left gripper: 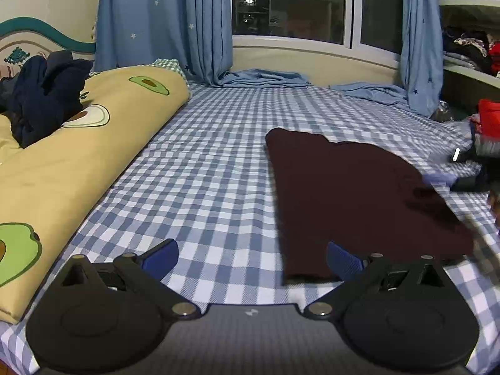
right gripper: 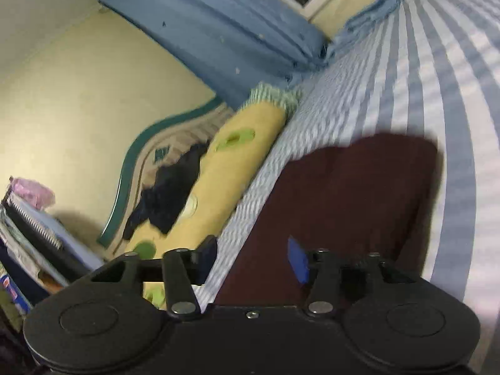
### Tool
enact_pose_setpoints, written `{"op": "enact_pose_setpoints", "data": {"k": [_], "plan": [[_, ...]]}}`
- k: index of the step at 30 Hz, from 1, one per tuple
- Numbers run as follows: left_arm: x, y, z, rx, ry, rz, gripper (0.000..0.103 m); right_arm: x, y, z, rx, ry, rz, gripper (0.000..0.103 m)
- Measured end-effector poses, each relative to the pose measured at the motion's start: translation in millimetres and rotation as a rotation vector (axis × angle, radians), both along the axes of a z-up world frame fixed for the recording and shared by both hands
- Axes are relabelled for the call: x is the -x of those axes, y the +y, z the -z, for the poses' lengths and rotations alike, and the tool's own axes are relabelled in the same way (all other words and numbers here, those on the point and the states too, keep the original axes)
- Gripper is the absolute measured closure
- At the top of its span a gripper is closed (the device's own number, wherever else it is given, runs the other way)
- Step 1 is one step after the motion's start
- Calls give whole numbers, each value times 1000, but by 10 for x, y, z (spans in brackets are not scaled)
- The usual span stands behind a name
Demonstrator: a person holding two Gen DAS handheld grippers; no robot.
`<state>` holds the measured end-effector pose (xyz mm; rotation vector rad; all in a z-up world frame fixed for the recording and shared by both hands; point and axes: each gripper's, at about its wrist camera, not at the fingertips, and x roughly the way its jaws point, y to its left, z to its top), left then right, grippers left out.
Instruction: Fold small clothes
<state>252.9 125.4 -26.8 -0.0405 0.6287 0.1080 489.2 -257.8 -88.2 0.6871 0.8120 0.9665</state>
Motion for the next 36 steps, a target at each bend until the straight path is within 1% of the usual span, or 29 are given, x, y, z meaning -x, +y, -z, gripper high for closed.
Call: {"op": "enact_pose_setpoints", "data": {"k": [2,3,4,5,6,7,8,9,10,11,13,15,16,17,19,20,21,23,25,26,27,28,29,31,34,36], "plan": [[78,-34,-55,5,-10,8,0,115,-11,189,69,30,44,50],[123,-53,-86,-2,-16,9,0,112,-50,311,99,59,83,69],[165,-70,-110,-11,-20,7,0,93,-119,423,88,90,109,96],[209,-86,-132,-20,-23,3,0,72,-186,506,79,121,137,103],[260,-99,-154,-26,-26,0,0,63,-235,548,72,138,155,103],[310,-107,-175,-27,-31,-2,0,99,-283,535,58,135,175,99],[368,-108,-194,-24,-37,-7,0,165,-290,480,67,113,190,90],[417,-107,-206,-19,-41,-14,0,230,-297,408,64,86,191,66],[450,-106,-213,-14,-40,-19,0,336,-314,305,34,55,192,51],[478,-112,-213,-11,-39,-24,0,436,-334,212,17,26,192,49],[494,-129,-207,-7,-33,-24,0,603,-268,71,17,-26,148,48],[491,-156,-201,-7,-26,-18,0,753,-193,84,56,-36,115,49],[487,-178,-205,-12,-26,-15,0,799,-178,147,90,-30,119,51],[491,-192,-203,-17,-26,-12,0,833,-195,233,118,-20,129,54],[487,-225,-197,-27,-21,-6,0,841,-297,382,94,27,147,78],[491,-233,-198,-29,-21,-8,0,837,-343,424,79,52,160,80],[497,-236,-199,-28,-21,-7,0,861,-375,433,69,61,160,80],[506,-231,-216,-27,-23,-9,0,977,-393,343,101,36,161,72],[500,-217,-240,-33,-25,-10,0,1169,-344,93,142,-45,170,45],[489,-211,-246,-38,-24,-11,0,1311,-375,-46,169,-92,193,37],[473,-206,-250,-41,-22,-11,0,1388,-355,-174,189,-126,217,25],[454,-198,-248,-41,-18,-12,0,1528,-362,-320,201,-169,234,15],[430,-192,-242,-37,-15,-11,0,1625,-370,-454,198,-206,242,13],[384,-184,-226,-28,-7,-3,0,1777,-359,-693,205,-260,283,1],[321,-202,-193,-21,6,9,0,2008,-368,-978,265,-291,365,1],[278,-220,-166,-11,26,14,0,2133,-299,-1092,332,-284,418,1]]}}
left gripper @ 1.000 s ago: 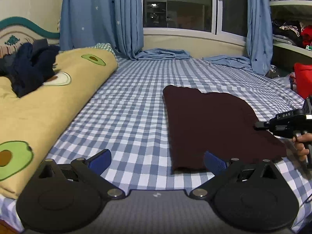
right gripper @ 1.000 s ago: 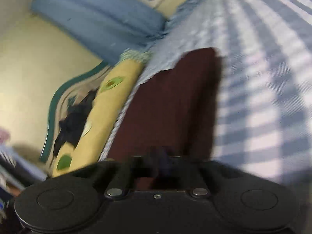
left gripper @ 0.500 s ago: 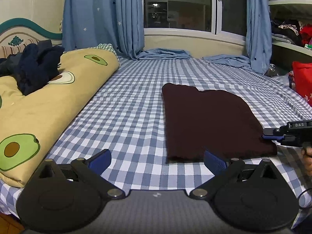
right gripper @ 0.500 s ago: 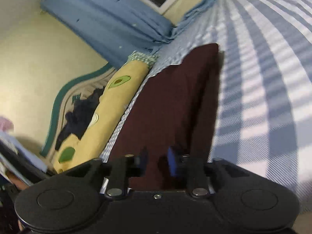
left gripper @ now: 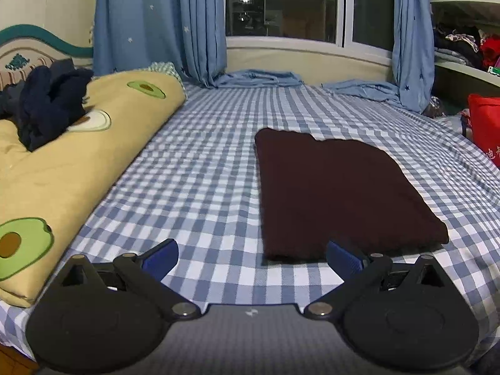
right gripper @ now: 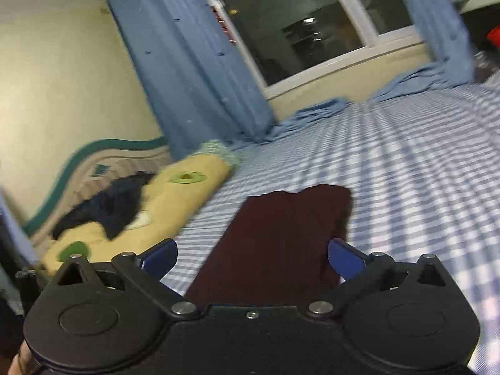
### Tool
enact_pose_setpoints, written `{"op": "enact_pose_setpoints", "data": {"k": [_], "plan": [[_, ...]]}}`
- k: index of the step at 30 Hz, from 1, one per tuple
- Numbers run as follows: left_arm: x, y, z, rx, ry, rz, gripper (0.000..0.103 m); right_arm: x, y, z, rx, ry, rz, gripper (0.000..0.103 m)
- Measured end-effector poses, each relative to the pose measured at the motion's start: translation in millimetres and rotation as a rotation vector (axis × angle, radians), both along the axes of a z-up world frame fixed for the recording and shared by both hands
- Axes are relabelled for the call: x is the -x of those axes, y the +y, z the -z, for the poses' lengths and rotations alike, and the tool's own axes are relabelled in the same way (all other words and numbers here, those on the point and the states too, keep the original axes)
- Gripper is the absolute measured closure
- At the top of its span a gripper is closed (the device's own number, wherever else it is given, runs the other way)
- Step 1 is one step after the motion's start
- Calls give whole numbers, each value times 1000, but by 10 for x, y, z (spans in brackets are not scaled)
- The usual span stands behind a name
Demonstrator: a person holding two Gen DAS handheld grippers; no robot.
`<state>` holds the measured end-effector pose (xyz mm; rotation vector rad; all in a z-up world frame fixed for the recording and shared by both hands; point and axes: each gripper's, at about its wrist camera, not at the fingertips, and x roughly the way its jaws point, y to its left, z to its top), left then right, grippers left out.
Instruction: Fold small clothes
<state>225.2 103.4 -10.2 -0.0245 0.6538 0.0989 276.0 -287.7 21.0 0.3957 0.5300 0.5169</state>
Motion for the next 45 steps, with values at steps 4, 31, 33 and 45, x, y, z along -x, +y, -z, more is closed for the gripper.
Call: {"op": "enact_pose_setpoints", "data": {"k": [4,31,33,45], "plan": [[-47,-54,27,23,35,12,0,178,279,-27,148,21,69,1],[-126,-375,-121,45,45,85,0,241,865,174,373,19,56,1],[-131,-384,-123,47,45,91,0,235,865,175,383,19,55,1],[-160,-421,-99,51,57,94,0,219,802,215,385,40,58,1]]}}
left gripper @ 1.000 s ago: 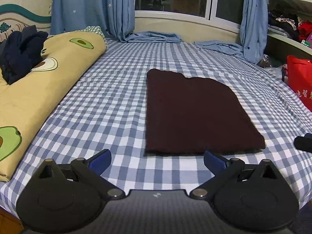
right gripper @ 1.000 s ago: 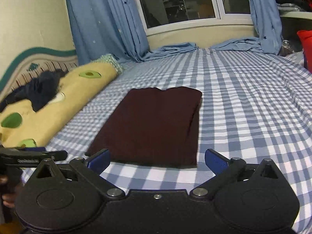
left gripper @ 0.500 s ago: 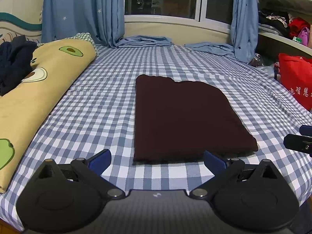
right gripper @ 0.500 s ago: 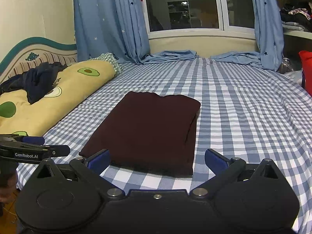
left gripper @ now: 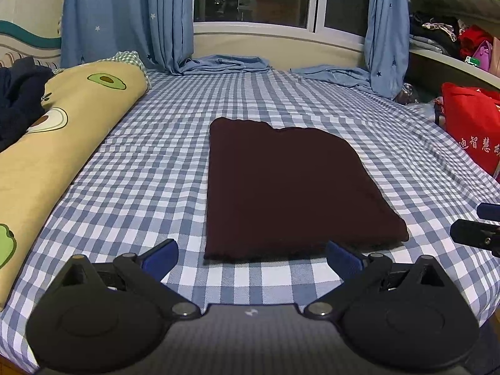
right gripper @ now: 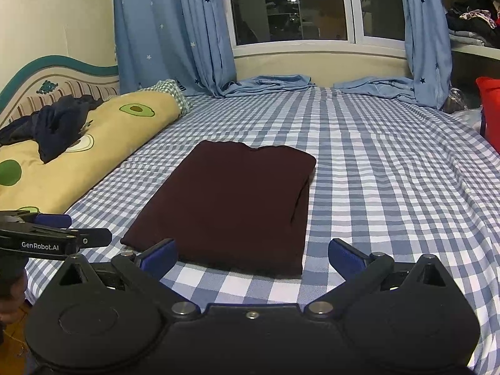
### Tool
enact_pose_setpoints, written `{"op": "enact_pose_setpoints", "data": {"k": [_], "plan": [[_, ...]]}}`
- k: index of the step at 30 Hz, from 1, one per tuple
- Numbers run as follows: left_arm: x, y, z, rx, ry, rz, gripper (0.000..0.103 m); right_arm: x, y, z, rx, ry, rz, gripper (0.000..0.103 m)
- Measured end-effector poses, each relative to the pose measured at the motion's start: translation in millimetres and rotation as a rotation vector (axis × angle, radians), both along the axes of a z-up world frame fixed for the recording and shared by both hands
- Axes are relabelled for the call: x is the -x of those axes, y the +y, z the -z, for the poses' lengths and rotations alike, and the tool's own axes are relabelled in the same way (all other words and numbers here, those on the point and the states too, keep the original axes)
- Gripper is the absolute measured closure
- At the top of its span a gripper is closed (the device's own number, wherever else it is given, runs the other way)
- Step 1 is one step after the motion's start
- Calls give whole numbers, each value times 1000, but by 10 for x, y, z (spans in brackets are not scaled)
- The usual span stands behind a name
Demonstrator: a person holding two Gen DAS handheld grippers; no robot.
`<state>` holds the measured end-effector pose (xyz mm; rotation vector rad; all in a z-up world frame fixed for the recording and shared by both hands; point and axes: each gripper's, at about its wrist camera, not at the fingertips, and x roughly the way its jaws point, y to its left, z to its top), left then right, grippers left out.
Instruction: Fold small clothes
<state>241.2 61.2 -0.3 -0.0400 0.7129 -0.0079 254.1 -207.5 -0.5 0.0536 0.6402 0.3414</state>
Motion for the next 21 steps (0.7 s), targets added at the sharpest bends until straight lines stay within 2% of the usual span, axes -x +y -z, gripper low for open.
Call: {"op": "enact_pose_setpoints", "data": {"k": [6,21], "plan": [[-6,-34,5,-12,4,13,0,16,25,-4,27,-9,-11,1],[-9,-97,1,-22,5,32,0,12,5,34,22,21,-12,1]]}}
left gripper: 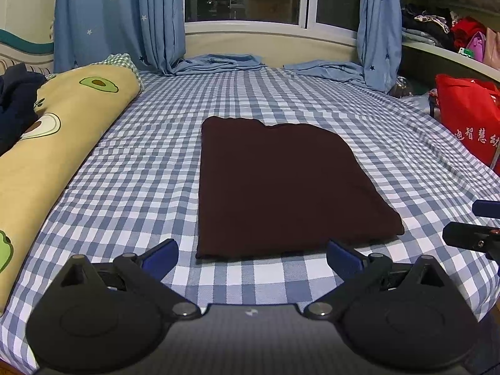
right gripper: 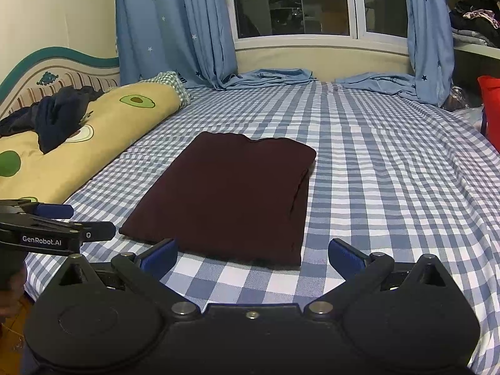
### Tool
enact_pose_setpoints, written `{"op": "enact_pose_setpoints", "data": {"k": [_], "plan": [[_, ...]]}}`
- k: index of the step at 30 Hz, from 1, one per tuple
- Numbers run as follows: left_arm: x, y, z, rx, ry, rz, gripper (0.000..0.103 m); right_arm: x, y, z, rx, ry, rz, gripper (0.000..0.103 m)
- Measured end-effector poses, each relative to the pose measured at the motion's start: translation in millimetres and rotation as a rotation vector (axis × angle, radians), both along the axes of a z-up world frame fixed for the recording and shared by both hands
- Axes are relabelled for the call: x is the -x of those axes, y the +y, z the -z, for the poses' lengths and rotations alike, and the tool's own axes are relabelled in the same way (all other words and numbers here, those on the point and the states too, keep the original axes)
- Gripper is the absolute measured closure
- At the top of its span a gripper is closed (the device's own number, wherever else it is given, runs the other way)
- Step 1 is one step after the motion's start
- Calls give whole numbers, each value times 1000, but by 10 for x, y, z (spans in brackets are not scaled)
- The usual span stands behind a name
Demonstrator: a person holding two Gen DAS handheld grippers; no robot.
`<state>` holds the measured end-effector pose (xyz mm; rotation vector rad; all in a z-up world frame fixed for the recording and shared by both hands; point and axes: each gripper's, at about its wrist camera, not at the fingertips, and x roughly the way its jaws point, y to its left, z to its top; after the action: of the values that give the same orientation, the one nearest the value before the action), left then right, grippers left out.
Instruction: Fold small clothes
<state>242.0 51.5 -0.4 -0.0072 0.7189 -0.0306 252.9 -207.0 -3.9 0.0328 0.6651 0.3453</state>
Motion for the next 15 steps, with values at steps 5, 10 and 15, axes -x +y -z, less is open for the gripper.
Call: {"op": "enact_pose_setpoints", "data": {"k": [5,10,15], "plan": [[7,-21,-9,-15,-8,9,0,-14,-1,1,-4,-2,1,1],[5,-29,-12,-8,-8,10,0,-7,-3,12,-7,3,5,1],[13,-32,-14,-9,-8,15,0,-4,1,15,-8,3,5,1]]}}
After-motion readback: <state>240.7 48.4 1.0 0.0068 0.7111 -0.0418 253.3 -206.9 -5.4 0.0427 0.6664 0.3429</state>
